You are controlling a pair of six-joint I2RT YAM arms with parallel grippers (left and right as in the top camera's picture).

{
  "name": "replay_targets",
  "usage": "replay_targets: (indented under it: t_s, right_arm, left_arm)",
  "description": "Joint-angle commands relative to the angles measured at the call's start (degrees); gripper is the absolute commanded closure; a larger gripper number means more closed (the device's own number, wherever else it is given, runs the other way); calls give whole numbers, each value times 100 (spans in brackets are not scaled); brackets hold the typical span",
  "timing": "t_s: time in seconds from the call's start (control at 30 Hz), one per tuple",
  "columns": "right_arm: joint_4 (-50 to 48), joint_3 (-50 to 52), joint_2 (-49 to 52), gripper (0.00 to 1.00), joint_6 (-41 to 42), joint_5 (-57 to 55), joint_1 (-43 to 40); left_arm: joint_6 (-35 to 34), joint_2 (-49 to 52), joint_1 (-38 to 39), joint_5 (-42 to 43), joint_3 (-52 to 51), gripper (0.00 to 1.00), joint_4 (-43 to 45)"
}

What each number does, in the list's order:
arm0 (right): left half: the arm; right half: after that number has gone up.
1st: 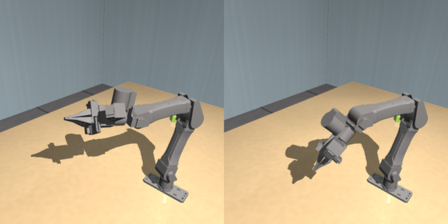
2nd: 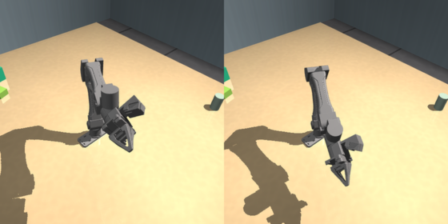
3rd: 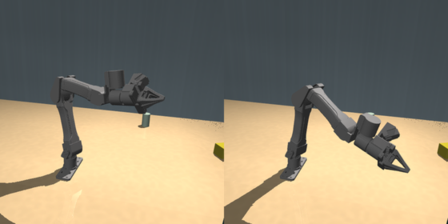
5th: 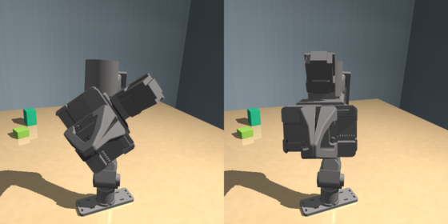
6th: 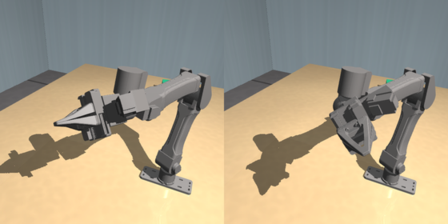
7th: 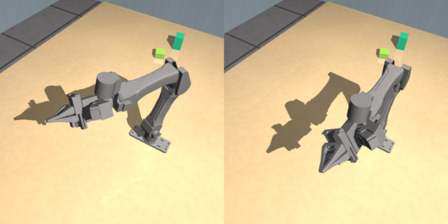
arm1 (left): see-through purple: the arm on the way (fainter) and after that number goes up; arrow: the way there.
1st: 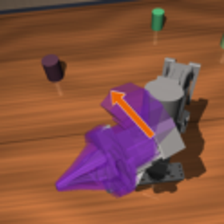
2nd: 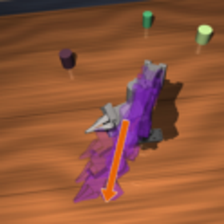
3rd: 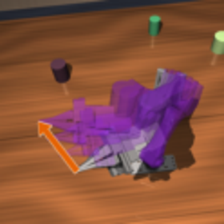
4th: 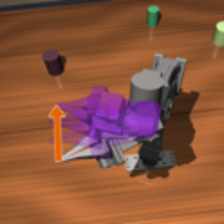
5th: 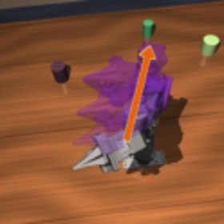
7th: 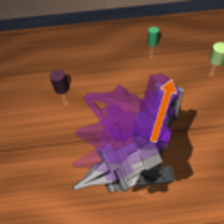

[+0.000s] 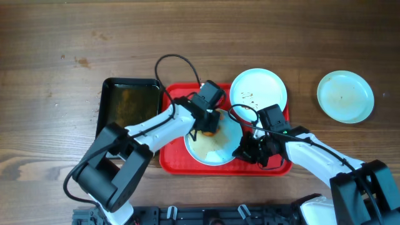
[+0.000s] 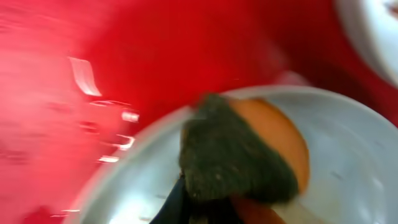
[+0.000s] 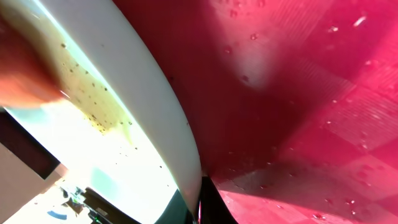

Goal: Clean dirty plates on tray and stack at the side
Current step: 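Scrub the tilted lower plate with the sponge in the left gripper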

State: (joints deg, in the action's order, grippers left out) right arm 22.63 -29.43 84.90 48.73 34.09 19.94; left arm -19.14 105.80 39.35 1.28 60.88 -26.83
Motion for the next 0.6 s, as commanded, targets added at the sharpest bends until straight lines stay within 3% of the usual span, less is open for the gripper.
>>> replay_targets:
  t_s: [0.0, 0.37, 0.57]
  right_arm:
    - [146, 160, 153, 95, -223, -466, 13]
    - [181, 160, 153, 96, -212, -485, 13]
    - [195, 160, 153, 95, -208, -516, 13]
  left_arm:
    - [-385, 297, -487, -1405, -199, 96, -293]
    - [-1095, 297, -573, -1384, -199, 96, -1915]
    - [-815, 297, -573, -962, -199, 96, -2343]
